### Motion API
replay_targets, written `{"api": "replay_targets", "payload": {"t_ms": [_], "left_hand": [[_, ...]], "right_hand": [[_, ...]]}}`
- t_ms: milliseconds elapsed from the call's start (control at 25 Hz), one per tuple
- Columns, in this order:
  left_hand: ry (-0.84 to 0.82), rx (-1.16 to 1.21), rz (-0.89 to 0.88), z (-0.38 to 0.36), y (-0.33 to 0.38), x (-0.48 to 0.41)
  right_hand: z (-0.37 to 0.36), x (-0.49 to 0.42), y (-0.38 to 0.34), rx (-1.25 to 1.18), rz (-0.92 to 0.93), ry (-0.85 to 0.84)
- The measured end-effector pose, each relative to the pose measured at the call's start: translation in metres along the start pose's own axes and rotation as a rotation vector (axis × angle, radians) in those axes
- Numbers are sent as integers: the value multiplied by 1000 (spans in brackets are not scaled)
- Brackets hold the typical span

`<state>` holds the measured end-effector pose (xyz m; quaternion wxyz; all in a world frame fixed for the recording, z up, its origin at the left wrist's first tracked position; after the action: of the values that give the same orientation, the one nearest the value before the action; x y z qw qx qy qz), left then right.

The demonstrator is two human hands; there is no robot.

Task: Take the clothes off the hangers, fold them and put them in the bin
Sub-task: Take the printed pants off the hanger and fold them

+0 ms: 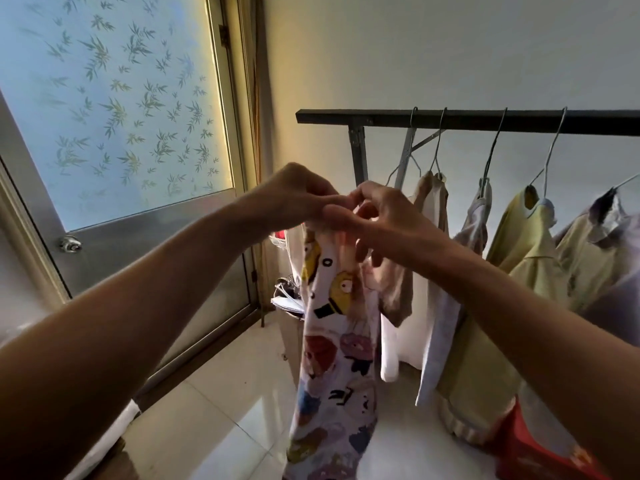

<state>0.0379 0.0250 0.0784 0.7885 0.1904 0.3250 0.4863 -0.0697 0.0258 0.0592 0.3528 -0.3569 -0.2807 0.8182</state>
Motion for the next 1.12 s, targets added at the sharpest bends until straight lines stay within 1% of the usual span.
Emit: {"api": "replay_targets", "payload": {"t_ms": [40, 120, 200, 240, 280, 360, 440, 480, 560, 640, 760, 880, 1000, 1040, 1120], "left_hand": [[-7, 51, 22, -6, 4, -1], [-56, 186, 49, -13, 9, 1], [-77, 310, 7, -13, 6, 4], [-66, 314, -21, -9, 0, 7], [-60, 275, -35, -7, -10, 13], [-87, 96, -34, -8, -35, 26], [-105, -71, -25, -1, -56, 38], [-101, -124, -32, 6, -59, 42], [-74, -258, -71, 22, -52, 41], [-44, -417, -94, 30, -39, 34], [58, -627, -140, 30, -14, 20], [130, -694, -172, 28, 2, 13], [144, -742, -118, 28, 2, 8], [148, -797, -101, 26, 3, 6], [135, -865, -43, 21, 0, 1]], "right_hand": [[-7, -1, -1, -48, -23, -37], [-6, -3, -3, -38, -3, -47], [6, -5, -3, -46, -5, -26], [13, -6, -4, -53, -13, -22], [19, -7, -6, -58, -7, -25], [35, -9, -12, -97, 26, -47], [52, -9, -14, -96, 49, -115], [59, -8, -9, -37, 46, -163], [70, -6, 12, 159, -15, -267], [75, -2, 33, 318, -87, -314], [74, 1, 40, 358, -83, -254], [75, 6, 27, 399, -3, -160], [82, 8, 24, 285, 64, -51], [81, 9, 24, 238, 83, -29], [73, 10, 25, 227, 121, -20]]}}
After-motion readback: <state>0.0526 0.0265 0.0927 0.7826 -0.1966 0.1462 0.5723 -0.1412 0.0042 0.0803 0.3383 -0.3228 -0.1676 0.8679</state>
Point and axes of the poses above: each hand's wrist, its own x-axis away from the middle knuckle, its own z-axis out of the back of the hand, y = z × x, the point moved 9 cm from there along -x, towards the middle knuckle, and after that the axes turned 2 degrees about -z, right-handed, at the moved point
